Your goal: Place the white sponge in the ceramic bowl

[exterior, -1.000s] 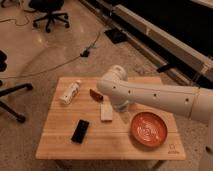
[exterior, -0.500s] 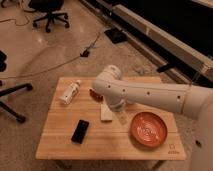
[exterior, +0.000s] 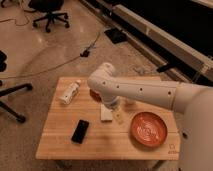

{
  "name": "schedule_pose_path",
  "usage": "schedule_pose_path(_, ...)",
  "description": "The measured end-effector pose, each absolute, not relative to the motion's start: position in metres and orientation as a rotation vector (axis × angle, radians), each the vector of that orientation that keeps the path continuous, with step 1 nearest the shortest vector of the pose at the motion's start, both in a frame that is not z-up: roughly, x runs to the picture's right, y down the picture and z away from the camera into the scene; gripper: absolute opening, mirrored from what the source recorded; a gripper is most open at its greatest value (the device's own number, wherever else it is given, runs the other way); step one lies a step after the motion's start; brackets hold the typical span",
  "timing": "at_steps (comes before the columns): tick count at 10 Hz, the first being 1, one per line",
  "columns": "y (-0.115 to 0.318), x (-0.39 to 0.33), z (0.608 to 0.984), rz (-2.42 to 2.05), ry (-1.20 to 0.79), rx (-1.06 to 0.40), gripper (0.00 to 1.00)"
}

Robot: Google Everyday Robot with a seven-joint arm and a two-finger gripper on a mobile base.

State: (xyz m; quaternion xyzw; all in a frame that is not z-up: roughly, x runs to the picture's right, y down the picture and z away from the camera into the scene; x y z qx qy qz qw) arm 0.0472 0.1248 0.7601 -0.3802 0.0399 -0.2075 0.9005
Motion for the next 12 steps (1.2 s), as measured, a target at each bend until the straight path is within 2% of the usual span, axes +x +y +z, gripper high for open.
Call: schedule_pose_path(12, 0.128, 0.042, 0.787, -0.385, 0.091, -0.795, 0.72)
